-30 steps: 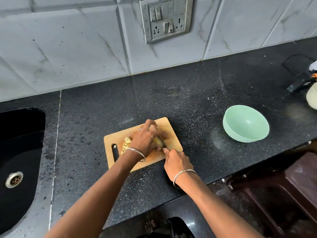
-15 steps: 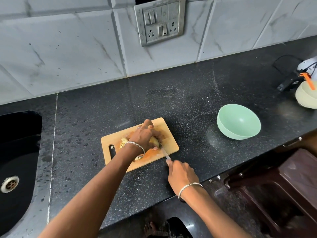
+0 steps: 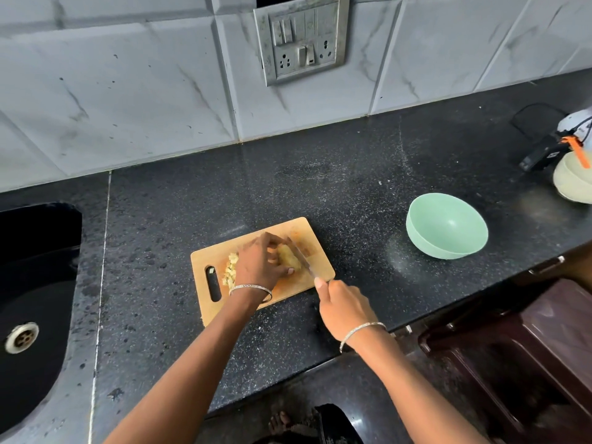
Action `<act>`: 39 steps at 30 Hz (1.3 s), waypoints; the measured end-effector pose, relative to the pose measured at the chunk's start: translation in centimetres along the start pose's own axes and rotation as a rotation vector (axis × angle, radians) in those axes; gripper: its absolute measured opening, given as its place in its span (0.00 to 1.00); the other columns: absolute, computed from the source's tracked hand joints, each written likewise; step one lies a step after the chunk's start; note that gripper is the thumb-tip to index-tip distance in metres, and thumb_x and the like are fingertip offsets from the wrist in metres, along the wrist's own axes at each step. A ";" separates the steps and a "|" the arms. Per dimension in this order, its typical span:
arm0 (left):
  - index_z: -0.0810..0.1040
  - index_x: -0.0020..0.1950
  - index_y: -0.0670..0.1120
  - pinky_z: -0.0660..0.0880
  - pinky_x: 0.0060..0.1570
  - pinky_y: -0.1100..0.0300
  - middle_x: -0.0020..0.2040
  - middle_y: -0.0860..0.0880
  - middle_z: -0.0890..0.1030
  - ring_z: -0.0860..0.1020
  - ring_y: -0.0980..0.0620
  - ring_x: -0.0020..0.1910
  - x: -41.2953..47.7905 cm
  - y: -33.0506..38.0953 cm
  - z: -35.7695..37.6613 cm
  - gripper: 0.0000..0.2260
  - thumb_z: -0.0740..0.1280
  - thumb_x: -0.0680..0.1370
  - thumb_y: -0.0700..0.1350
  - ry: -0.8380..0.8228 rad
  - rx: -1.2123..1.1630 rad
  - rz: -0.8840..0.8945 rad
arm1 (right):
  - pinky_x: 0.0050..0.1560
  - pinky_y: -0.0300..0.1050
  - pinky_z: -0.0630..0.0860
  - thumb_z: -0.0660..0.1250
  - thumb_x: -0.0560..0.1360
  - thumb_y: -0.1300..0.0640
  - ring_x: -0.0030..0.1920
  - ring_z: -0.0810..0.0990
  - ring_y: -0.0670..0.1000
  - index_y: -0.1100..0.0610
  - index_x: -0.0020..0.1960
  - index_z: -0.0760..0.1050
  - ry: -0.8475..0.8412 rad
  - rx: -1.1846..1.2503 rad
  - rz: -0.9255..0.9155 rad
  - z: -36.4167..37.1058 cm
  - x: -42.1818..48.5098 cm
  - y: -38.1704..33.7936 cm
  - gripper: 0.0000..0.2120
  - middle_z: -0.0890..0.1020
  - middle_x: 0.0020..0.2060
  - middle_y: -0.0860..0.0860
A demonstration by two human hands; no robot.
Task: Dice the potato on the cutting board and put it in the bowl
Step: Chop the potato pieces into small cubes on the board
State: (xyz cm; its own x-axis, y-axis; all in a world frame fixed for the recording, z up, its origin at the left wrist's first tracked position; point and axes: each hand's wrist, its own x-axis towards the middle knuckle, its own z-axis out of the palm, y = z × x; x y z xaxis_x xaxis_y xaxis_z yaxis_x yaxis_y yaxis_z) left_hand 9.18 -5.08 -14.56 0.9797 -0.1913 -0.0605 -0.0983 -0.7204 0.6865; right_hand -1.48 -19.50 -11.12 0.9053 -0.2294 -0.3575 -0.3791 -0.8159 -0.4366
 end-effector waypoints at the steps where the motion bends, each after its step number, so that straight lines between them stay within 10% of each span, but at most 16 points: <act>1: 0.77 0.56 0.49 0.77 0.47 0.57 0.50 0.53 0.80 0.79 0.54 0.43 -0.2 0.1 0.2 0.26 0.81 0.62 0.45 0.004 0.007 -0.002 | 0.48 0.53 0.71 0.46 0.83 0.44 0.54 0.78 0.64 0.59 0.53 0.74 0.003 0.007 0.004 0.4 0.1 -0.2 0.24 0.79 0.53 0.61; 12: 0.83 0.54 0.46 0.76 0.46 0.68 0.48 0.51 0.85 0.81 0.57 0.42 -0.7 -0.4 0.7 0.18 0.80 0.66 0.42 0.026 -0.031 0.006 | 0.44 0.53 0.71 0.46 0.83 0.43 0.49 0.78 0.62 0.56 0.48 0.72 -0.034 0.012 -0.034 0.7 1.4 0.1 0.22 0.80 0.48 0.58; 22: 0.84 0.55 0.45 0.80 0.49 0.55 0.48 0.48 0.85 0.84 0.50 0.44 -0.4 -0.9 1.1 0.17 0.78 0.67 0.43 0.031 -0.009 0.062 | 0.50 0.53 0.75 0.47 0.82 0.42 0.51 0.78 0.62 0.56 0.53 0.74 0.000 0.040 0.007 1.5 3.1 -2.1 0.23 0.79 0.51 0.58; 27: 0.84 0.52 0.44 0.75 0.45 0.69 0.48 0.50 0.85 0.83 0.55 0.43 -0.3 -0.9 0.7 0.17 0.80 0.65 0.43 0.013 -0.047 0.037 | 0.49 0.53 0.75 0.47 0.83 0.42 0.52 0.78 0.62 0.57 0.54 0.74 -0.009 -0.013 0.017 1.8 1.7 -1.0 0.23 0.79 0.52 0.58; 39: 0.84 0.50 0.45 0.80 0.48 0.55 0.45 0.50 0.85 0.83 0.54 0.43 -0.3 -1.1 0.9 0.17 0.81 0.63 0.44 0.045 -0.032 0.071 | 0.47 0.52 0.73 0.47 0.83 0.42 0.54 0.78 0.63 0.58 0.56 0.74 0.033 -0.072 0.016 2.6 1.5 -1.0 0.24 0.79 0.53 0.59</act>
State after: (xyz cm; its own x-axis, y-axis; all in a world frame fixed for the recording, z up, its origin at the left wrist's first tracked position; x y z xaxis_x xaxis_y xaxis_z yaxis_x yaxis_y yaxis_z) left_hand 8.83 -4.81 -15.95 0.9775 -0.2101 0.0211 -0.1624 -0.6841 0.7111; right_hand -0.25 -17.65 -13.38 0.9055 -0.2593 -0.3359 -0.3800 -0.8479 -0.3697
